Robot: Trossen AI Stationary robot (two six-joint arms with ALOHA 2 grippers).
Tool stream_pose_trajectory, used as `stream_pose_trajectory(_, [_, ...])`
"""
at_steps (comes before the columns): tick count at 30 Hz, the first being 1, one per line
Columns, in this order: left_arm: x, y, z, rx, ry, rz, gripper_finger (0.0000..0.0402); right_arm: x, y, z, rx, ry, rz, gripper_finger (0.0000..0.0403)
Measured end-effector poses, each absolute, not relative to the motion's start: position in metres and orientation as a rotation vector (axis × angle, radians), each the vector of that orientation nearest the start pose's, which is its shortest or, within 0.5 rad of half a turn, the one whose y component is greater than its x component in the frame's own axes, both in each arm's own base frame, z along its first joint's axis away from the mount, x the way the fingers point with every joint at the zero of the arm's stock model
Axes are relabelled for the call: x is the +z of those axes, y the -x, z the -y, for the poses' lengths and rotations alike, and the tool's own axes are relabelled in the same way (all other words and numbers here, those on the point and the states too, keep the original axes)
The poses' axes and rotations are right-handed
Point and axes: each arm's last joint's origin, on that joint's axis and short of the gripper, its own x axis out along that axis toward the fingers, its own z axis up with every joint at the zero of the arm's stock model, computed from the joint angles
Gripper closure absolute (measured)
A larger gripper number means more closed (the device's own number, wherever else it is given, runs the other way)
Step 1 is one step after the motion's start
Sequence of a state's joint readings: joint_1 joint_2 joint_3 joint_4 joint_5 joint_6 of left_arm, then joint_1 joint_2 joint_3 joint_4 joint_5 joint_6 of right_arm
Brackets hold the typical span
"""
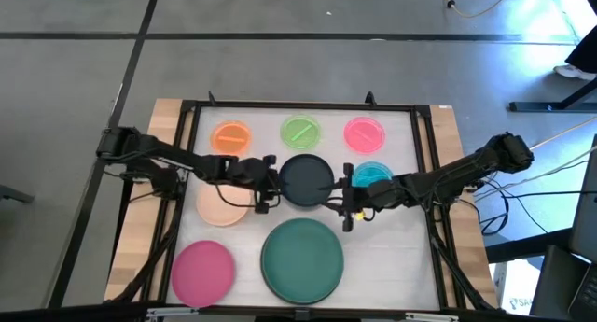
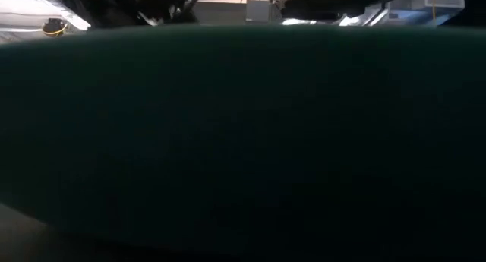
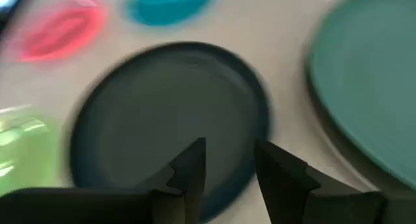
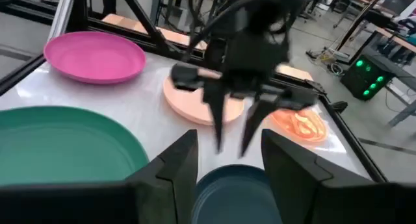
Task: Stack plastic plates
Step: Stack the black plate on top of the green plate
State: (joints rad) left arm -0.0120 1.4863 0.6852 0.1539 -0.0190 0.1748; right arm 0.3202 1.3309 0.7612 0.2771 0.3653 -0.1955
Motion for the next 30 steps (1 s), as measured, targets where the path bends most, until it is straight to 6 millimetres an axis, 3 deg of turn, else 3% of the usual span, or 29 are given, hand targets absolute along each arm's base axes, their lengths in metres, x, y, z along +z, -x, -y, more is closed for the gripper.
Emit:
stream_pose_trajectory(10, [0.145,-0.306,0.007,-0.164,-0.219,-0.764,0.0278,0.249,-0.275,-0.081,-0.007,0.288,-0.293,0.0242])
stream_pose_trajectory(22, [0.14,-0.304,0.006,-0.151,-0.225,-0.814,0.028,0.247,-0.275,-0.081,-0.006,0.297,-0.309,0.0242])
stream_pose_trajectory(30, [0.137,-0.302,0.004,-0.098,-0.249,-0.849,0.0311,0.249,-0.275,-0.081,-0.004,0.321,-0.299,0.0242])
